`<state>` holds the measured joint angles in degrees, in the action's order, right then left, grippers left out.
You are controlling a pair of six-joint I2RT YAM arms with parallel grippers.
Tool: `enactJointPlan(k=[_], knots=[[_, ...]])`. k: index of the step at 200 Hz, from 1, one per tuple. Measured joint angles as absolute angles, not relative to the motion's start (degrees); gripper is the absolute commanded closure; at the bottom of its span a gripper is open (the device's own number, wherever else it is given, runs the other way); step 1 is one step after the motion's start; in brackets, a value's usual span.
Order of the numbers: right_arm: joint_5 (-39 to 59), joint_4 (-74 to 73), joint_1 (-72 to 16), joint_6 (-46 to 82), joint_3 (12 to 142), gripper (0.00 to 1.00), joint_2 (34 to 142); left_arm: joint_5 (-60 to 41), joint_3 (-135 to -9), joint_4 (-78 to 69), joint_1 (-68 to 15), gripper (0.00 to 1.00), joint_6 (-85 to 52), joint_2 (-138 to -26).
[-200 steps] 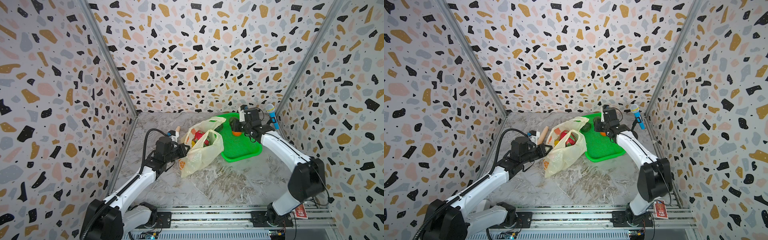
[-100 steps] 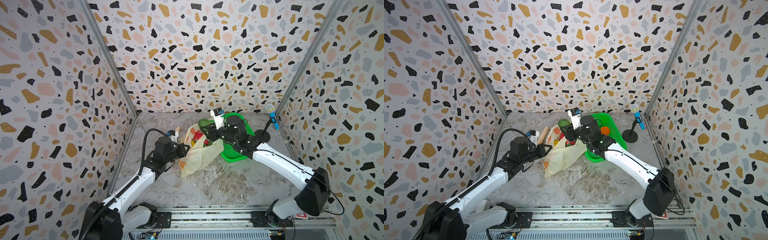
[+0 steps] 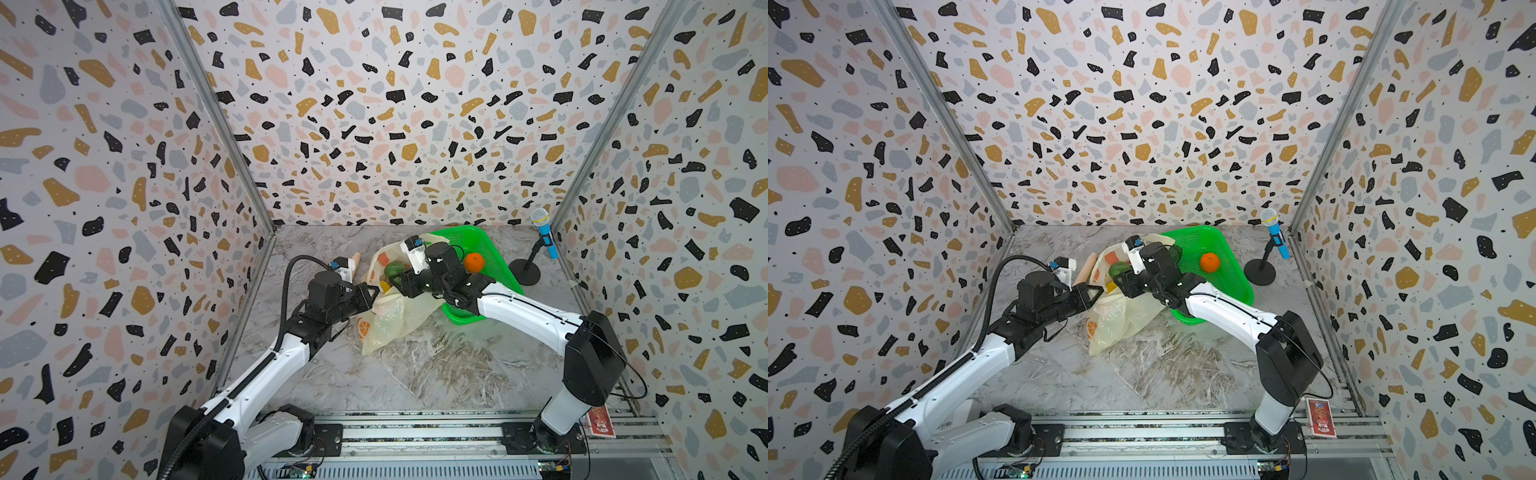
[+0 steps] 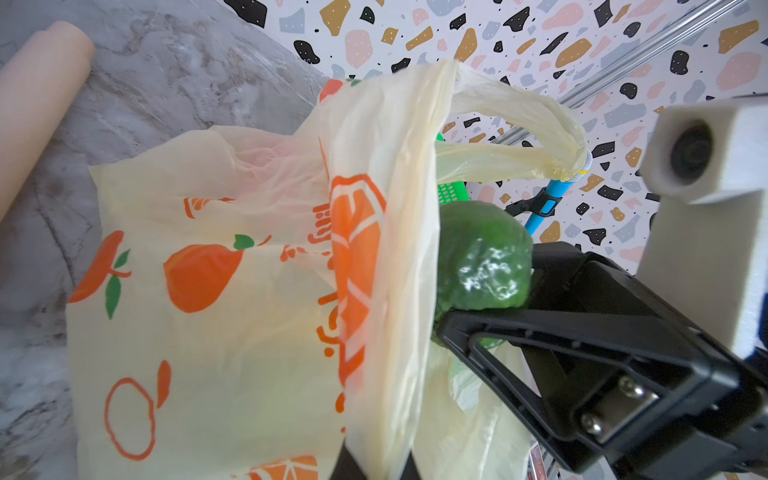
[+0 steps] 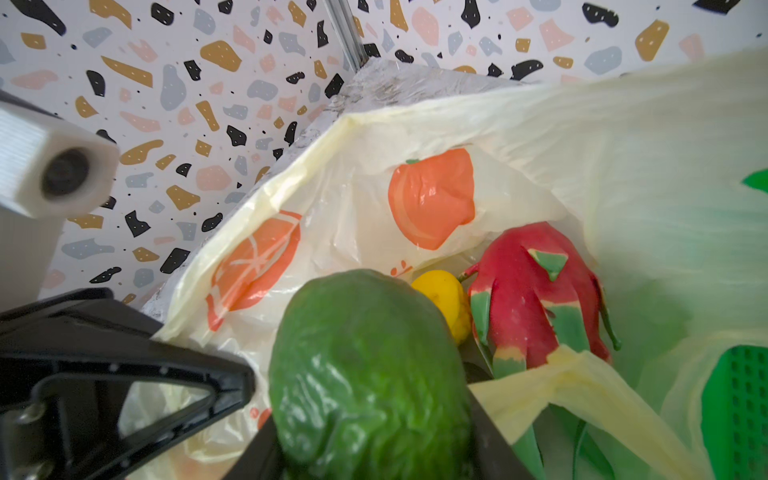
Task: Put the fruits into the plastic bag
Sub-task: 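Lower the avocado into the bag and open the right gripper, then move the right gripper back over the basket toward the orange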
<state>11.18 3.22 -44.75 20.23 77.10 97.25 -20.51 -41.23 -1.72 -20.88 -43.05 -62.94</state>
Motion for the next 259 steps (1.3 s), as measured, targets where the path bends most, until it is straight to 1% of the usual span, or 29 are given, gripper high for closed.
enactJointPlan(k=[17, 45, 49, 60, 71, 77, 84, 130, 154, 175, 202, 215, 232, 248, 259], knots=[[11.1, 4.1, -44.8, 20.6, 80.5, 0.64, 100.3, -20.5, -41.3, -1.7, -20.9, 1.0, -43.0, -62.8], [10.0, 6.1, -44.7, 21.2, 87.6, 0.58, 105.9, -20.5, -41.2, -1.6, -20.9, 1.0, -43.0, -62.5], [9.7, 6.3, -44.6, 21.2, 88.4, 0.54, 106.5, -20.5, -41.2, -1.5, -20.9, 1.0, -43.0, -62.4], [8.9, 7.1, -44.4, 21.7, 90.4, 0.37, 108.0, -20.4, -41.3, -1.3, -20.9, 1.0, -43.0, -62.3], [8.3, 7.8, -44.1, 22.3, 91.6, 0.25, 109.0, -19.8, -41.3, -0.8, -20.9, 1.0, -43.0, -62.0], [8.0, 8.3, -43.9, 22.6, 92.1, 0.21, 109.4, -19.1, -41.3, -0.3, -20.9, 1.0, -43.0, -61.7], [8.0, 8.7, -43.5, 22.8, 92.3, 0.19, 109.6, -18.5, -41.3, 0.2, -20.9, 1.0, -43.0, -61.4], [9.4, 9.8, -41.8, 22.4, 92.4, 0.17, 109.4, -14.8, -41.3, 1.9, -20.9, 1.0, -43.7, -60.6], [11.0, 10.3, -41.8, 21.2, 91.4, 0.17, 107.3, -14.2, -41.3, 1.9, -20.9, 1.0, -44.3, -60.6], [12.1, 9.8, -41.9, 19.6, 86.7, 0.17, 100.8, -14.0, -41.3, 2.0, -20.9, 1.0, -44.4, -60.6], [13.1, 6.2, -40.5, 18.6, 79.0, 0.17, 88.1, -14.0, -41.3, 2.1, -20.9, 1.0, -44.4, -60.6], [13.1, 3.9, -37.4, 19.5, 76.3, 0.18, 82.4, -14.0, -41.1, 2.0, -20.9, 1.0, -44.4, -60.6], [11.9, 1.2, -30.5, 22.2, 74.3, 0.18, 77.4, -14.0, -40.8, 1.7, -20.9, 1.0, -44.4, -60.7], [10.2, 0.1, -23.6, 25.0, 73.4, 0.17, 76.4, -14.0, -40.5, 1.4, -20.9, 1.0, -44.4, -61.0], [8.6, 0.2, -19.7, 26.5, 73.4, 0.17, 78.1, -14.0, -40.5, 1.2, -20.9, 1.0, -44.4, -61.3]])
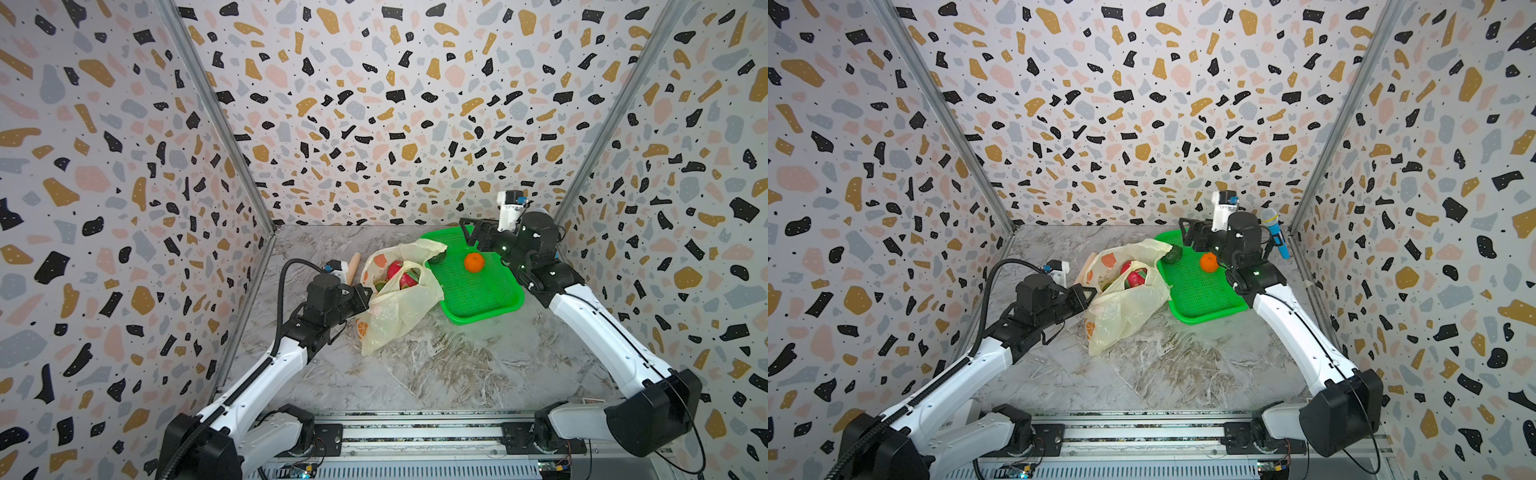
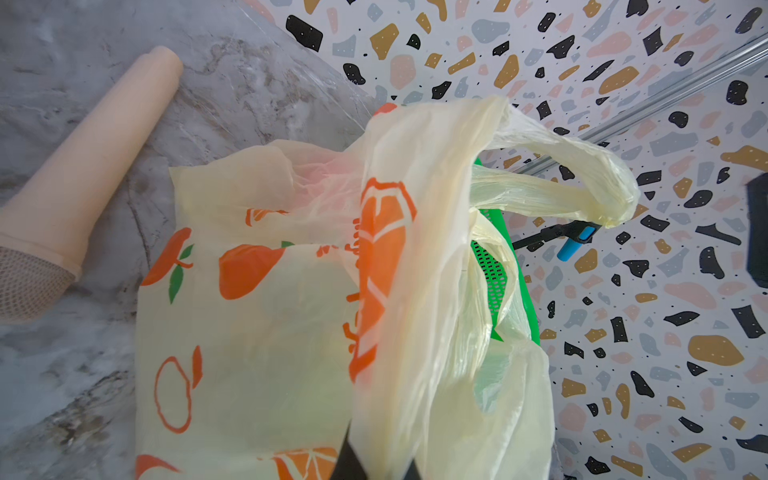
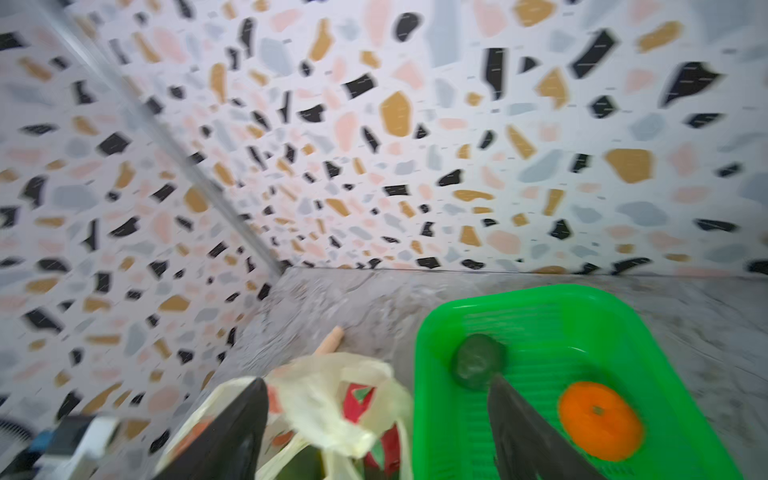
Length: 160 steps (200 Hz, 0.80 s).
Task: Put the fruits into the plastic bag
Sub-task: 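Move the right gripper back over the basket toward the orange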
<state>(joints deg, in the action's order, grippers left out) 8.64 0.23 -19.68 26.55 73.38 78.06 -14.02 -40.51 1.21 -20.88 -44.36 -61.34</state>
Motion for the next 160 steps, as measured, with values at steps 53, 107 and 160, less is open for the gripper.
enactJointPlan(k=[53, 107, 160], knots=[[3.3, 9.3, -14.4, 28.3, 80.8, 0.12, 101.5, -14.3, -40.5, 1.0, -20.9, 1.0, -44.3, -62.5], [1.7, 16.8, -12.3, 29.1, 89.1, 0.04, 115.3, -14.3, -40.2, 0.7, -20.9, 1.0, -44.2, -62.8], [1.8, 18.0, -12.0, 30.7, 94.4, 0.04, 120.4, -14.5, -40.0, -0.4, -20.9, 1.0, -43.9, -64.4]])
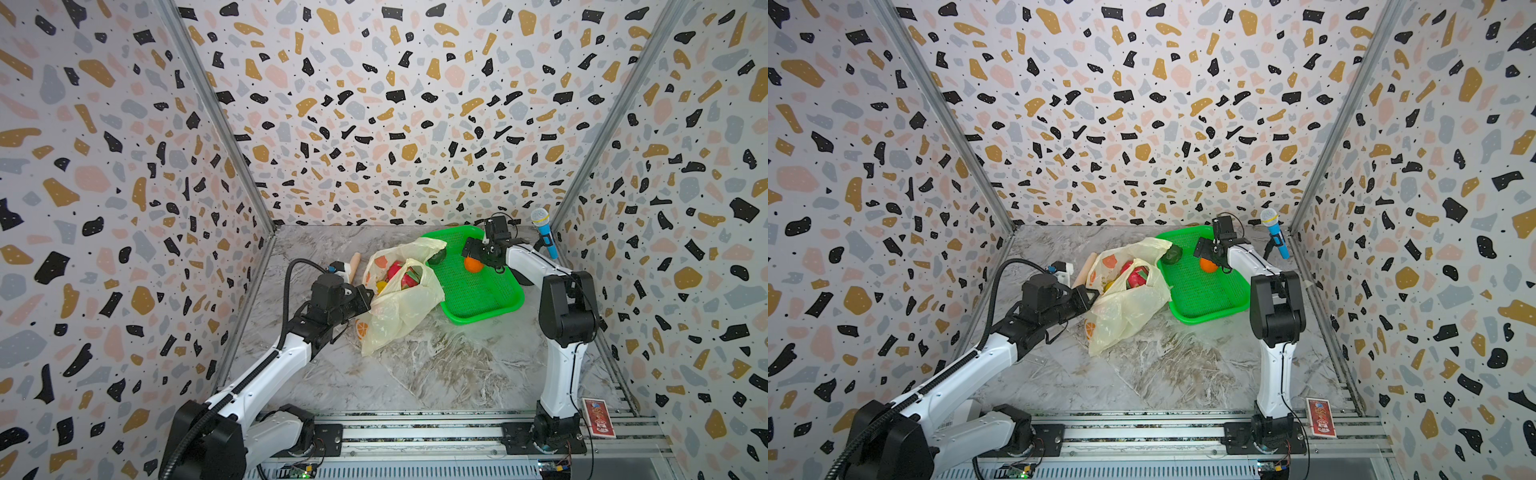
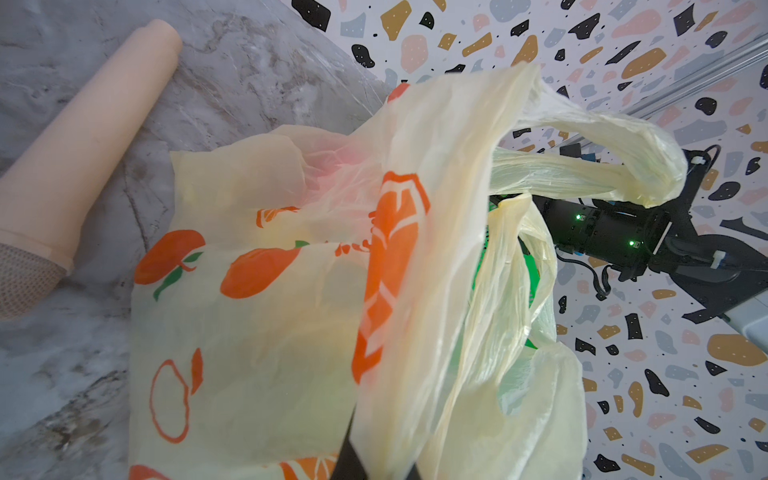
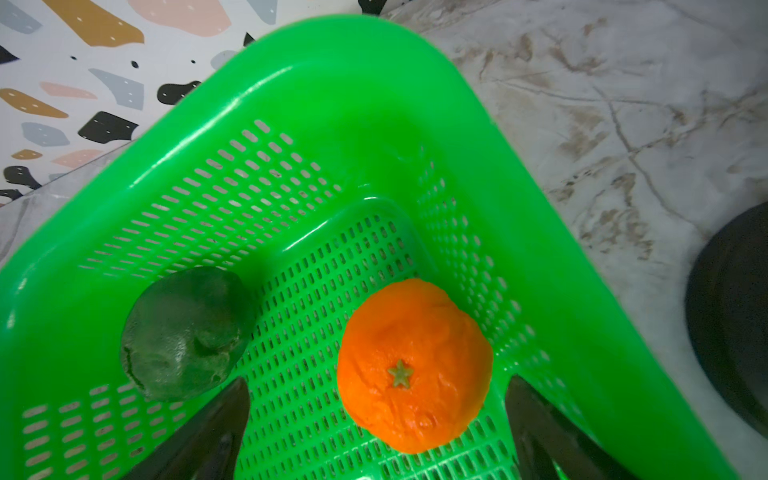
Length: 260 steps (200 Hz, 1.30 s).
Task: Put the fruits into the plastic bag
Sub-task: 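Move the right gripper back over the basket toward the orange, then grasp the orange with the right gripper and lift it from the basket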
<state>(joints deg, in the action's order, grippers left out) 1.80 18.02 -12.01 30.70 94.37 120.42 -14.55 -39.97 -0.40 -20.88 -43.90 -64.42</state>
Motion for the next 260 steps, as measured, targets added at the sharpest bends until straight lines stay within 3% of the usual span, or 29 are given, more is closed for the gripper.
enactJointPlan(k=[41, 66, 114, 163, 191, 231, 260], knots=[[0.7, 19.1, -12.8, 31.7, 95.3, 0.07, 124.7, -15.0, -39.9, -1.4, -20.8, 1.0, -43.6, -65.0], [-0.8, 19.1, -13.4, 31.8, 95.3, 0.16, 126.4, -15.1, -39.9, -1.4, -20.8, 1.0, -43.4, -65.0], [-2.3, 16.9, -13.7, 32.1, 95.2, 0.41, 126.4, -15.1, -39.9, -1.3, -20.7, 1.0, -43.0, -65.0], [-2.2, 14.2, -13.7, 31.8, 93.5, 0.48, 125.3, -15.1, -39.9, -1.0, -20.7, 1.0, -43.0, -64.9], [-2.4, 12.5, -14.4, 30.9, 85.1, 0.52, 116.6, -15.1, -39.9, -0.8, -20.7, 1.0, -43.0, -64.9], [-4.8, 8.5, -20.3, 26.8, 77.9, 0.53, 95.7, -15.1, -39.9, -0.7, -20.7, 1.0, -42.7, -64.9], [-4.5, 4.4, -24.1, 24.3, 76.2, 0.48, 85.3, -15.1, -39.9, -0.7, -20.7, 1.0, -42.7, -64.9]])
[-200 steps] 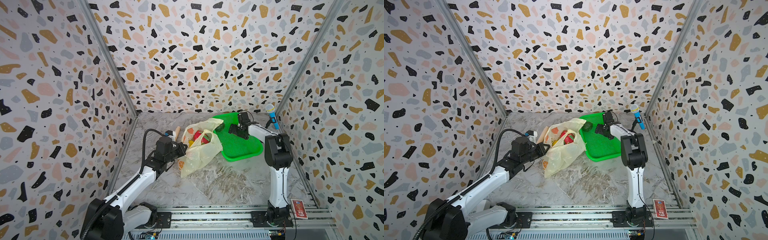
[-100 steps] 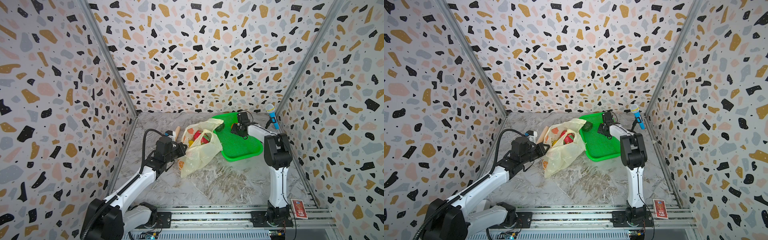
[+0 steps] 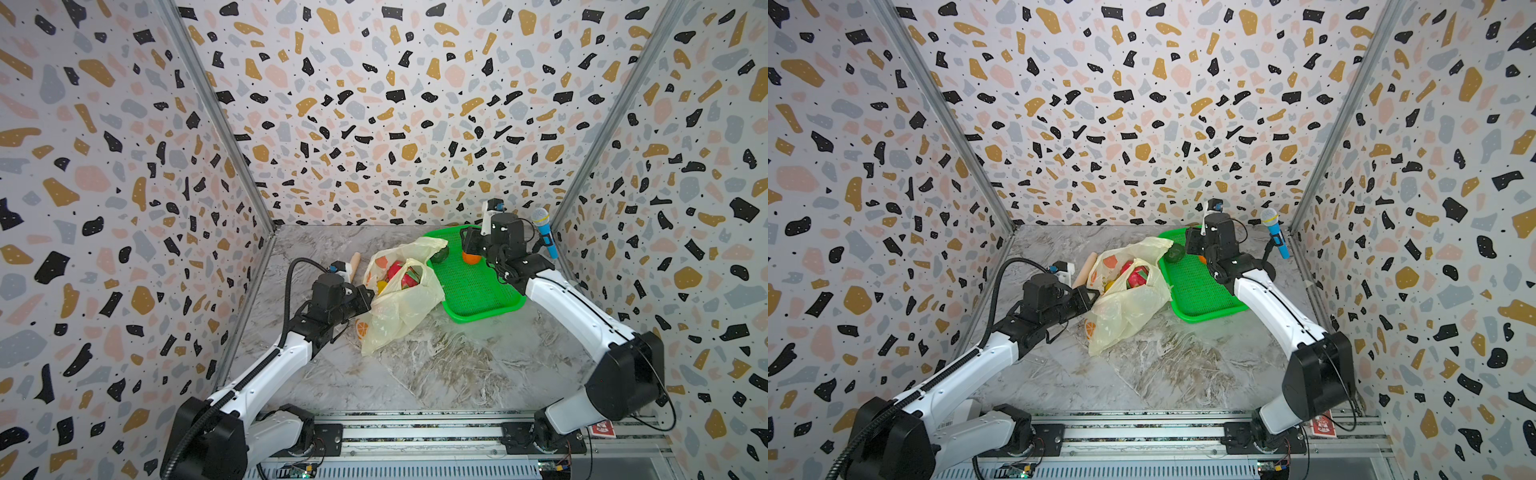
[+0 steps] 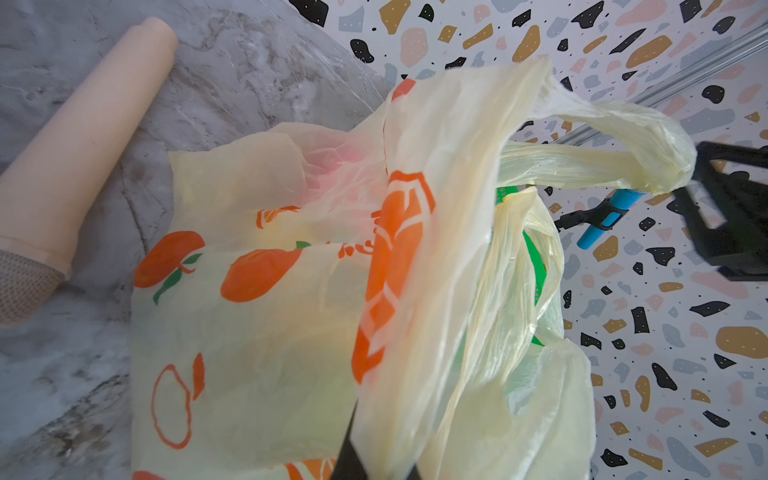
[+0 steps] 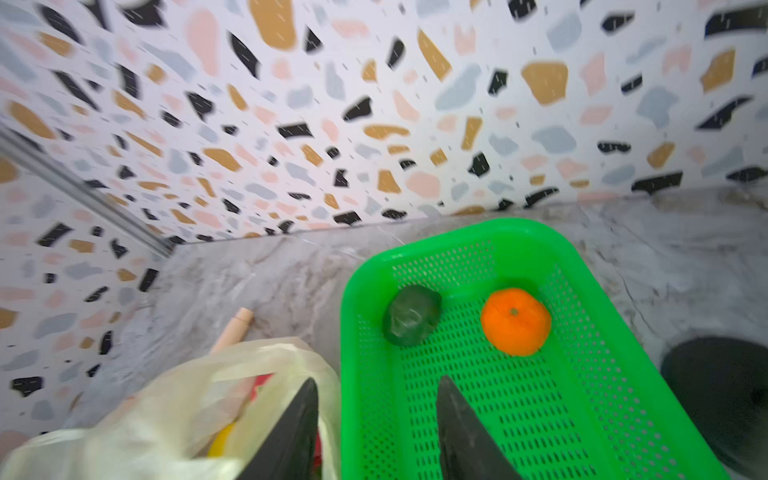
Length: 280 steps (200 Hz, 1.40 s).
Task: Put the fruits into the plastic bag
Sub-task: 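Grasp the orange with the right gripper and lift it from the basket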
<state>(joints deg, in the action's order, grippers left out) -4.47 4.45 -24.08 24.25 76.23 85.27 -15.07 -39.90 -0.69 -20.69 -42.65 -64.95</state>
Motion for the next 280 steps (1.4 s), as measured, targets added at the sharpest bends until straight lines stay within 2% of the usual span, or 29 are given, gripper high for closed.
enactJointPlan(k=[32, 50, 75, 121, 165, 202, 239, 280], knots=[[-4.1, 4.3, -21.8, 23.6, 77.8, 0.32, 87.2, -15.1, -39.9, -0.7, -20.7, 1.0, -42.7, -64.9], [-2.4, 6.0, -19.4, 24.4, 80.7, 0.19, 94.0, -15.1, -39.9, -0.7, -20.7, 1.0, -42.7, -64.9], [0.0, 10.8, -16.8, 26.1, 87.4, 0.11, 106.2, -15.1, -39.9, -0.7, -20.7, 1.0, -42.7, -64.8], [-1.5, 19.5, -14.9, 26.5, 104.8, 0.1, 125.3, -15.1, -39.2, -1.3, -20.7, 1.0, -42.7, -64.8], [-6.4, 24.5, -15.0, 24.0, 117.1, 0.11, 135.3, -14.8, -38.6, -1.7, -20.7, 1.0, -42.6, -63.9], [-9.0, 25.4, -15.0, 22.7, 116.3, 0.13, 135.6, -14.4, -37.6, -2.0, -20.7, 1.0, -42.6, -63.4], [-8.7, 25.8, -14.8, 22.8, 109.6, 0.18, 135.5, -14.4, -37.4, -2.6, -20.7, 1.0, -42.6, -63.4], [-8.0, 23.8, -14.5, 22.0, 109.3, 0.21, 135.5, -14.4, -37.4, -2.6, -20.7, 1.0, -42.3, -63.7]])
